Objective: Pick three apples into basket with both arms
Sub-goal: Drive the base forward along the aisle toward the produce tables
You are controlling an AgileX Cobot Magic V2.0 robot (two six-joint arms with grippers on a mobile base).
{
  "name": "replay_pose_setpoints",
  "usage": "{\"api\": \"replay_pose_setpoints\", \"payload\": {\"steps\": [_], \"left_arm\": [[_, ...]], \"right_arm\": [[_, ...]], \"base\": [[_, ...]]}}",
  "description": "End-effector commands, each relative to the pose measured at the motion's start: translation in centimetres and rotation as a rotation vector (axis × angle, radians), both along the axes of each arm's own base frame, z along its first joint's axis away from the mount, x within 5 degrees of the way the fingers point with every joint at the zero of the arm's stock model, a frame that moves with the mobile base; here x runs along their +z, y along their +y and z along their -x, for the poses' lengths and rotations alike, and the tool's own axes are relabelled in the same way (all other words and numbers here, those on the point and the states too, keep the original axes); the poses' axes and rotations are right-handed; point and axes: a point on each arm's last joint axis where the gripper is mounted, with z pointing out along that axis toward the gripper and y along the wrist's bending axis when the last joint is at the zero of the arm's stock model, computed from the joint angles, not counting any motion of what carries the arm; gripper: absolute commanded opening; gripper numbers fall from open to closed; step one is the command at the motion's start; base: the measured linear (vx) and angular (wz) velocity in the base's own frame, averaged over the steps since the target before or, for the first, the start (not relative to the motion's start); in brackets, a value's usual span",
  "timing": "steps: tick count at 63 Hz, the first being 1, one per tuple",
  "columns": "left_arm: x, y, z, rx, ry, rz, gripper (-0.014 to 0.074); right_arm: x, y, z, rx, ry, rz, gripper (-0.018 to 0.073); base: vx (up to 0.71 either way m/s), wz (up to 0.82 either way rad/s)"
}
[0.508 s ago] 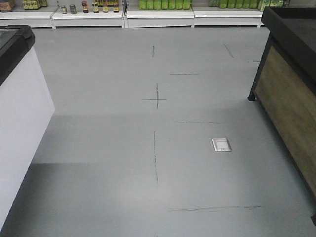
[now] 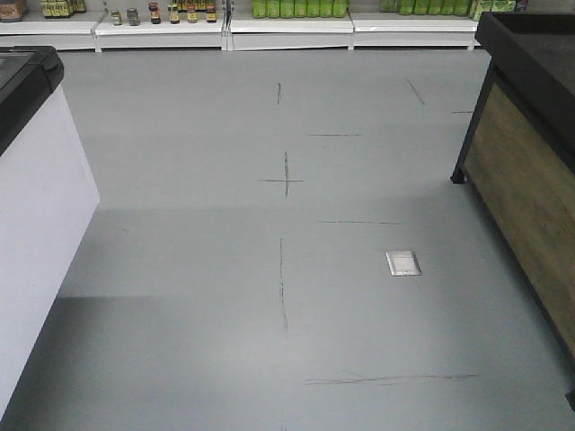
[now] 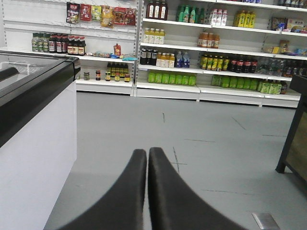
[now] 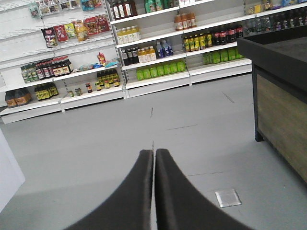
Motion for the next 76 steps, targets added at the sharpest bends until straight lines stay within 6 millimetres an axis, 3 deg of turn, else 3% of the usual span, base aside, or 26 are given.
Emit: {"api": "replay_pose_setpoints", "payload": {"steps": [1, 76], "left_arm": [[1.61, -0.04, 0.25, -0.006, -0.113, 0.007, -0.0006], [1.61, -0.04, 0.25, -0.006, -0.113, 0.007, -0.0006]], "right_arm": [[0.27, 0.04, 0.03, 0.003, -0.067, 0.011, -0.0004], [0.27, 0.04, 0.03, 0.003, -0.067, 0.011, -0.0004]], "base": [[0.0, 0.0], [0.01, 0.0]]}}
